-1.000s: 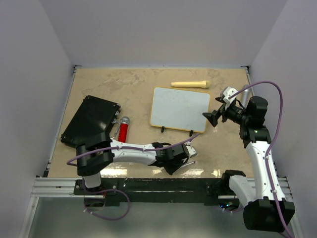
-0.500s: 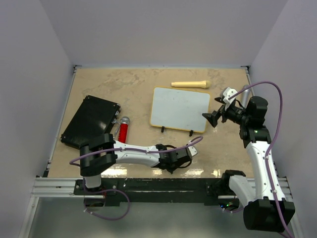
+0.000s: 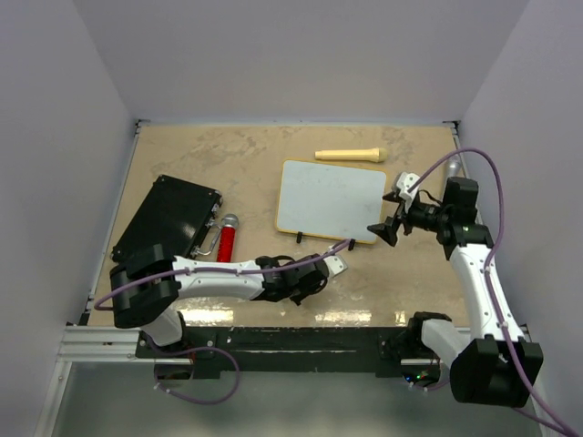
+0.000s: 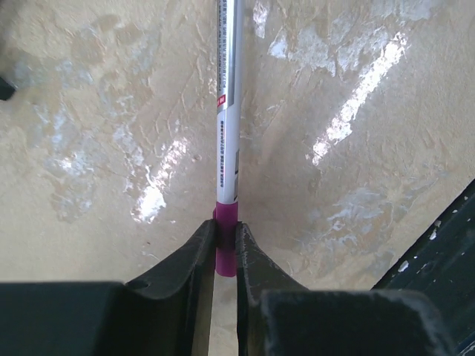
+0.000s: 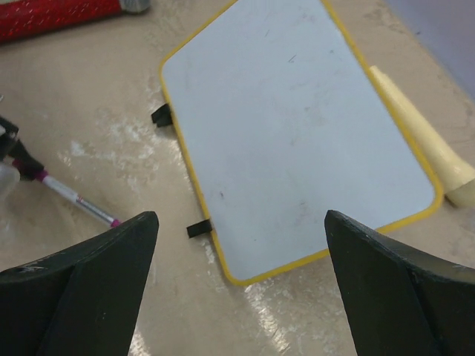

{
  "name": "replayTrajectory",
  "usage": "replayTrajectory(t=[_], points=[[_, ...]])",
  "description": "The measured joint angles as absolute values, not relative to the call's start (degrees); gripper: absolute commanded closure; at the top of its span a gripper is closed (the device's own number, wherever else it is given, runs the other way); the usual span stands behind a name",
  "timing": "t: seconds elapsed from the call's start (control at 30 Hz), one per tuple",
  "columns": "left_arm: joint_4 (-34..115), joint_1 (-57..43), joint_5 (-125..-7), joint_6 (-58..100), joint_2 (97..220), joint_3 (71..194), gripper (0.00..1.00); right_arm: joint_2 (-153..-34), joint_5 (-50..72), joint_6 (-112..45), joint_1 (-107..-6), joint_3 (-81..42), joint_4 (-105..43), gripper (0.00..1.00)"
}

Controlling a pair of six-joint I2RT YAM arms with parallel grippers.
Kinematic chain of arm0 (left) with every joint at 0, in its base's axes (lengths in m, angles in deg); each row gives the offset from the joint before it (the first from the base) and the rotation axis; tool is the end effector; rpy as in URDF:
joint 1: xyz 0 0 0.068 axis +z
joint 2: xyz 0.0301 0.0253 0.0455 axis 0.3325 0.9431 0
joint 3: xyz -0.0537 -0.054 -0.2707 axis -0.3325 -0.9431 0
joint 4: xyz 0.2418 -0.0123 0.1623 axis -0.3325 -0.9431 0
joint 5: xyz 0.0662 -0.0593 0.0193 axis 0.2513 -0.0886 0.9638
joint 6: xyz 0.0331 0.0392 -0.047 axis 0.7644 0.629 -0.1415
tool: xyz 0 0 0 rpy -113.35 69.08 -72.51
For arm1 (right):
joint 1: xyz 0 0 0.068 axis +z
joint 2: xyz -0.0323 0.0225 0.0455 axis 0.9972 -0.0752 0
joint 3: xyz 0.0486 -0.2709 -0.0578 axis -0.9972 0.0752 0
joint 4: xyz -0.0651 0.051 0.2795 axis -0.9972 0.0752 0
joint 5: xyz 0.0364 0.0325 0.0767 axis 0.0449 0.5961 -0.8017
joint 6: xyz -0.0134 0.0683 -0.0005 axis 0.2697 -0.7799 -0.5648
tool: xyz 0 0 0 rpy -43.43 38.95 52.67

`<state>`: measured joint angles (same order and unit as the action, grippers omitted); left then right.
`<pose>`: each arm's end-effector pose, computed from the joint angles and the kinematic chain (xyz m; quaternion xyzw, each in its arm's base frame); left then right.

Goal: Write a sentence on the whiteboard
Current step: Pick up the whiteboard marker from the corner of the board, then pass from the left arm to the right

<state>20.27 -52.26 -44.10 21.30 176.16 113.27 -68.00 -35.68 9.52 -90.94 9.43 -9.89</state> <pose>0.1238 -0.3308 0.1436 0.4519 0.8413 -0.0940 0.2812 0.2442 0.0239 0.3002 -0.4248 0.6835 0.2194 0.5515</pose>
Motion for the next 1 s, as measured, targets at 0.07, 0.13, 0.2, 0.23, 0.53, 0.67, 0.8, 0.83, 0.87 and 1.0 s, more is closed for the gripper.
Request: replayTrajectory(t=[0.07, 0.13, 0.2, 0.23, 0.53, 0.67, 0.8, 0.83, 0.87, 1.0], points=[[21.4, -51.7, -44.4, 22.8, 174.9, 112.5, 0.92, -70.8, -38.0, 15.5, -90.6, 9.3, -5.0, 0.02], [22.3, -51.4, -44.7, 24.1, 174.0, 111.9, 0.92, -72.9, -39.8, 21.0, -89.9, 9.3, -0.5, 0.02], [23.2, -51.3, -44.8, 25.2, 173.3, 111.3, 0.92, -74.0, -41.0, 25.8, -88.5, 9.3, 3.2, 0.02], [23.5, -51.2, -44.9, 25.7, 173.1, 111.1, 0.93, -74.1, -41.5, 27.9, -87.4, 9.3, 4.6, 0.02], [26.3, -50.7, -45.1, 29.3, 170.0, 109.6, 0.94, -77.1, -41.8, 36.2, -77.7, 9.4, 8.0, 0.04], [27.4, -50.7, -45.1, 30.7, 168.2, 109.2, 0.94, -80.4, -41.4, 38.2, -75.1, 9.5, 9.2, 0.07], [28.7, -50.7, -45.0, 32.4, 167.1, 109.2, 0.94, -82.0, -40.5, 39.2, -72.9, 9.5, 10.3, 0.10], [28.9, -50.7, -44.8, 32.8, 167.1, 109.2, 0.94, -82.4, -40.4, 39.5, -72.4, 9.5, 10.6, 0.11], [28.9, -50.7, -44.7, 33.1, 167.1, 109.2, 0.94, -82.8, -40.3, 39.7, -72.0, 9.4, 10.9, 0.11], [29.1, -50.7, -44.0, 34.3, 166.9, 109.2, 0.95, -84.2, -39.9, 40.7, -70.8, 9.3, 11.7, 0.16]])
